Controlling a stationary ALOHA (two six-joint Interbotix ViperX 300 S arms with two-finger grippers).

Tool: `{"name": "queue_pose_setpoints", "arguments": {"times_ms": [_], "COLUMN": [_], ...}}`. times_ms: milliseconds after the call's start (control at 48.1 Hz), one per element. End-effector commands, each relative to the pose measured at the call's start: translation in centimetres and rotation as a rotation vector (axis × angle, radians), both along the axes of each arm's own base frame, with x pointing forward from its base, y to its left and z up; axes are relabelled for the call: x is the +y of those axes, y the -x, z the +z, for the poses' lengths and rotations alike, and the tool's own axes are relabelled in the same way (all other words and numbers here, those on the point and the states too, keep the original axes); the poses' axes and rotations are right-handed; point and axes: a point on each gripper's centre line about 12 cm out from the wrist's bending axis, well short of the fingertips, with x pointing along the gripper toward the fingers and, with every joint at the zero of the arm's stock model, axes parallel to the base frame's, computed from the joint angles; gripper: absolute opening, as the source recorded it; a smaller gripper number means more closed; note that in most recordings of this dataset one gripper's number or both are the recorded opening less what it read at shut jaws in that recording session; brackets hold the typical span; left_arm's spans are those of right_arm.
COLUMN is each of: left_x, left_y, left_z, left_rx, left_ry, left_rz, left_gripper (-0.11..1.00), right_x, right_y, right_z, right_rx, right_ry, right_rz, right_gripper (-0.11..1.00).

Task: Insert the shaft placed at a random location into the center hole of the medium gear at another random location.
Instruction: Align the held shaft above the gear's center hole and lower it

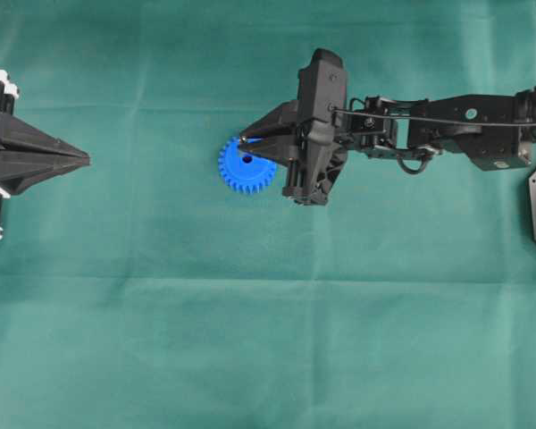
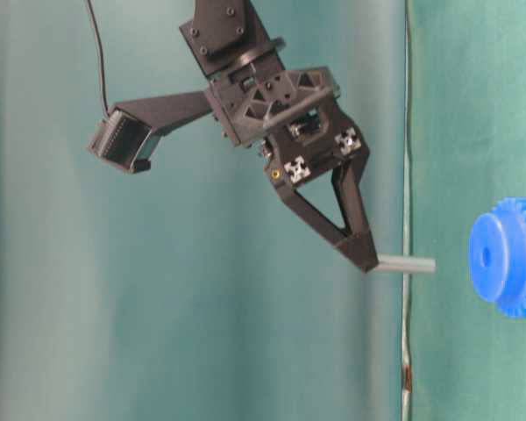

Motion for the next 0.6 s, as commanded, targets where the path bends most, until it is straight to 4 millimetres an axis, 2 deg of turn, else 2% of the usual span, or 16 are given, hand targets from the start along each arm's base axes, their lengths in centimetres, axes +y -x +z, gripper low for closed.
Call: {"name": "queue_pose_setpoints", "arguments": {"times_ms": [0,166,416,582], "left_x": [0.0,0.0,0.0,0.0], "left_y": [-0.3,-0.3,-0.3,-0.3], "left_z": [1.0,1.0,1.1,1.0], "left_rx": [-0.025,-0.025,-0.026,-0.023], "left_ry": [-0.001,-0.001,-0.001,-0.001], "left_rz": [0.001,0.001,0.001,0.001], "left_gripper": [0.0,0.0,0.0,0.0], "right_x": [-0.1,-0.1,-0.1,-0.2], "right_y": [-0.5,-0.5,-1.1,-1.2], "right_z": [1.3,0.7,-2.1,-2.4], "right_rx": [-0.036,-0.021,0.035,0.027], "right_ry": [-0.004,-0.006,-0.029,-0.032], "right_rz": [-0.004,-0.004,-0.018,-0.023], "right_gripper": [0.14,0.15,0.15,0.15]}}
